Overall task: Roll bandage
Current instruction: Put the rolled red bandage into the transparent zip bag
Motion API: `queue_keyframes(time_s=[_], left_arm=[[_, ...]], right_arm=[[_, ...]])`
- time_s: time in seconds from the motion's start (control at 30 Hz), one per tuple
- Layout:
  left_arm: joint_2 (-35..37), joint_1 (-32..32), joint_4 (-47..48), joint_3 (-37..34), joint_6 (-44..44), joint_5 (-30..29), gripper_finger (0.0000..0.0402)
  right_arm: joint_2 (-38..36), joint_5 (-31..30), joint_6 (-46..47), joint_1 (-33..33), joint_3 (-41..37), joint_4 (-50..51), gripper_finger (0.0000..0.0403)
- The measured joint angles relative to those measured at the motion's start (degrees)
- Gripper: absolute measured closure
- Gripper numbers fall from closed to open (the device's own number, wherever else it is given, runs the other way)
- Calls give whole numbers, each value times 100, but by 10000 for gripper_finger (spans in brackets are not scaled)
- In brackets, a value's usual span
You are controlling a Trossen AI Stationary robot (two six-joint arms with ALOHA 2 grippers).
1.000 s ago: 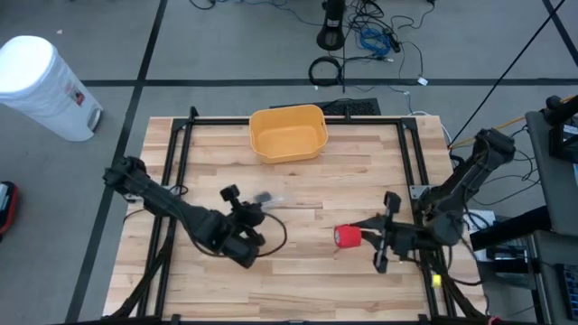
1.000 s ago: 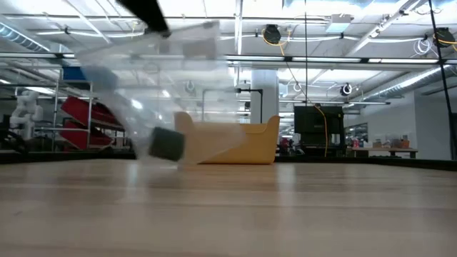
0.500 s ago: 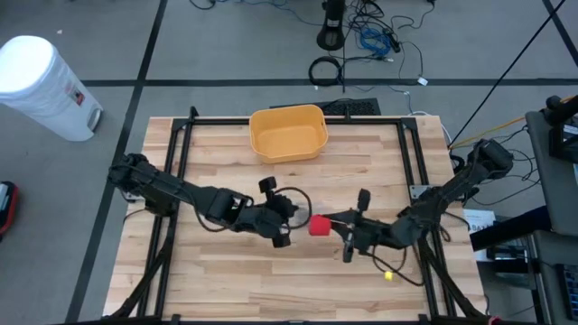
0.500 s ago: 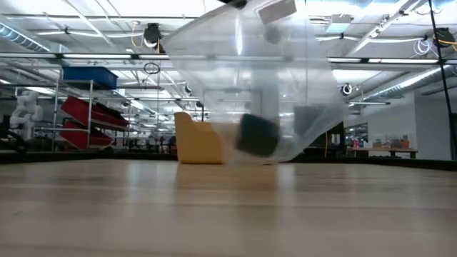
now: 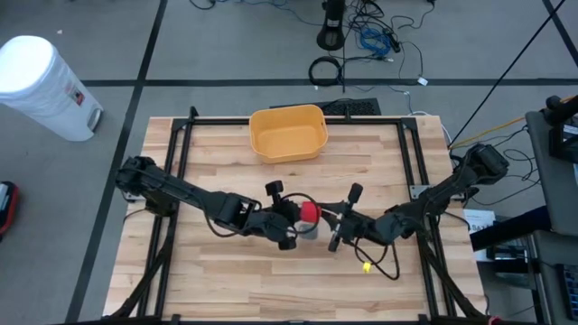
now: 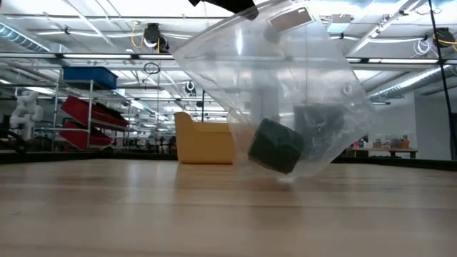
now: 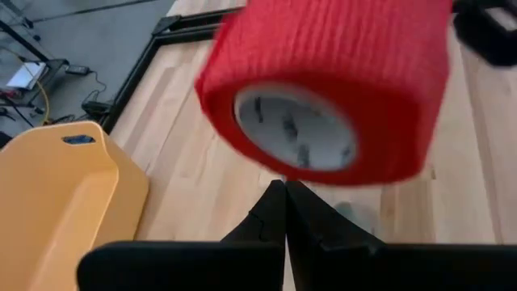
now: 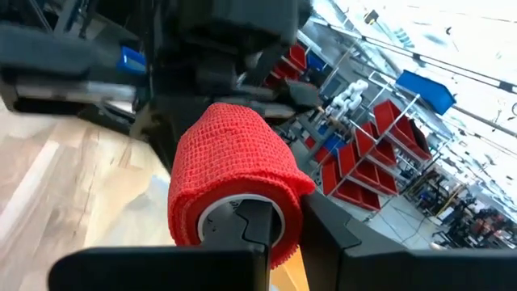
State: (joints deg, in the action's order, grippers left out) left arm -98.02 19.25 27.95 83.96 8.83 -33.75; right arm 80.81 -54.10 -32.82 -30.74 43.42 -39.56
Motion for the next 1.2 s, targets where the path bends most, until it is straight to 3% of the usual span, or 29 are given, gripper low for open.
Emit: queue_keyframes(time_s=[0.3,0.43,0.73,1.2], left_arm=[[0,0,-6,0,-65,-412,402],[36,7,-30,-2,-110,-508,402],[232,263,-43,-2,-377,-1806,402],[142,306,33,-2,-88,-1705,402]], right_arm=[[168,-64,173,43,0,172,369],[170,-475,240,50,0,353,369],[168,-622,424,57,2,529,369],[27,-724,86,-204,0,161,369]])
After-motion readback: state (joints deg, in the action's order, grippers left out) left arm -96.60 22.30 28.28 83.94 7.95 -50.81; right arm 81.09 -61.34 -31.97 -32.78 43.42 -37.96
